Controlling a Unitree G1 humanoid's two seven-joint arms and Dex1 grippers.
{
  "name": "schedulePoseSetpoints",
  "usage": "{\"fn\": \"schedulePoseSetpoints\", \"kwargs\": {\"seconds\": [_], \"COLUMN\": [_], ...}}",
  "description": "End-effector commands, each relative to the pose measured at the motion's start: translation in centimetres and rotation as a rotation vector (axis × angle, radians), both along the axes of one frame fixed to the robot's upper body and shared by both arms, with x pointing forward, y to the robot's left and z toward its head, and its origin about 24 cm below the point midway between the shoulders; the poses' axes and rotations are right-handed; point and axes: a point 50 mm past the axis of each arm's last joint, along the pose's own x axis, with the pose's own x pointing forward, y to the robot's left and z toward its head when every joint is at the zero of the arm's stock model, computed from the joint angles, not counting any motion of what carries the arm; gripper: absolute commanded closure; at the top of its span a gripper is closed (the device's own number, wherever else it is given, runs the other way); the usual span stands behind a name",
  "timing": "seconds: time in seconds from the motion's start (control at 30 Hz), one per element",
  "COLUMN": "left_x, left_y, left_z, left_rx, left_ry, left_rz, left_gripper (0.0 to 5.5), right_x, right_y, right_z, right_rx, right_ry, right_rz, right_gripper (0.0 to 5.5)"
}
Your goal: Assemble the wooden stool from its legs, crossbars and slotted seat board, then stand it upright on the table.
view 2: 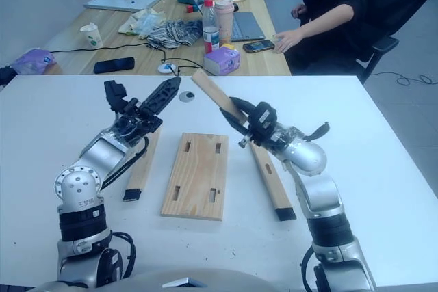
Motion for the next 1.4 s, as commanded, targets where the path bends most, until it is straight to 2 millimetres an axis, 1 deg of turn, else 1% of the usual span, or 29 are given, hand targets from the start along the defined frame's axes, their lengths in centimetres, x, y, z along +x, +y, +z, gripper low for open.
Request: {"fn": "schedulePoseSetpoints", "kwargs": {"seconds": [0.03, 0.13, 0.23, 0.3, 0.33, 0.37, 0.7, 0.83, 0.97, 1.0, 1.13, 1.17, 1.23, 1.27, 1.4], "left_x": [-0.5, -1.0, -0.7, -0.4, -0.3, -0.3, 0.3, 0.4, 0.7, 0.7, 0.6, 0.6, 0.6, 0.7, 0.8], "left_y": [-1.0, -1.3, -1.8, -1.7, -1.7, -1.6, -1.2, -1.3, -1.2, -1.2, -1.2, -1.2, -1.1, -1.0, -0.9], "left_z": [0.0, -0.1, -0.3, -0.5, -0.6, -0.6, -0.8, -0.7, -0.8, -0.8, -0.8, -0.8, -0.7, -0.7, -0.5], "left_rx": [-0.03, -0.047, -0.034, 0.005, 0.013, 0.016, 0.062, 0.074, 0.076, 0.078, 0.08, 0.08, 0.08, 0.08, 0.074], "left_ry": [0.063, 0.08, 0.094, 0.09, 0.088, 0.085, 0.055, 0.041, 0.049, 0.048, 0.045, 0.045, 0.044, 0.043, 0.039], "left_rz": [-0.081, -0.094, -0.076, -0.038, -0.025, -0.017, 0.023, 0.03, 0.048, 0.048, 0.046, 0.047, 0.048, 0.049, 0.05], "left_gripper": [0.67, 0.67, 0.67, 0.89, 1.09, 1.15, 2.62, 3.27, 3.69, 3.93, 4.49, 4.56, 4.9, 5.01, 5.12], "right_x": [-0.2, -0.1, -0.3, -0.4, -0.4, -0.4, -0.4, -0.3, -0.3, -0.3, -0.4, -0.3, -0.3, -0.3, -0.4], "right_y": [0.8, 1.1, 1.3, 1.4, 1.4, 1.4, 1.4, 1.4, 1.6, 1.6, 1.6, 1.6, 1.7, 1.7, 1.7], "right_z": [0.1, 0.5, 0.5, 0.5, 0.5, 0.5, 0.3, 0.3, 0.3, 0.3, 0.3, 0.3, 0.3, 0.3, 0.2], "right_rx": [0.033, 0.048, 0.054, 0.053, 0.054, 0.054, 0.053, 0.05, 0.055, 0.056, 0.057, 0.057, 0.059, 0.061, 0.067], "right_ry": [-0.001, -0.007, -0.006, -0.001, 0.003, 0.005, 0.017, 0.018, 0.019, 0.02, 0.023, 0.024, 0.027, 0.029, 0.041], "right_rz": [0.018, 0.021, 0.026, 0.031, 0.031, 0.031, 0.025, 0.023, 0.022, 0.023, 0.024, 0.024, 0.024, 0.023, 0.026], "right_gripper": [4.22, 4.22, 4.22, 4.22, 4.22, 4.22, 4.22, 4.22, 4.22, 4.22, 4.22, 4.22, 4.22, 4.22, 4.22]}}
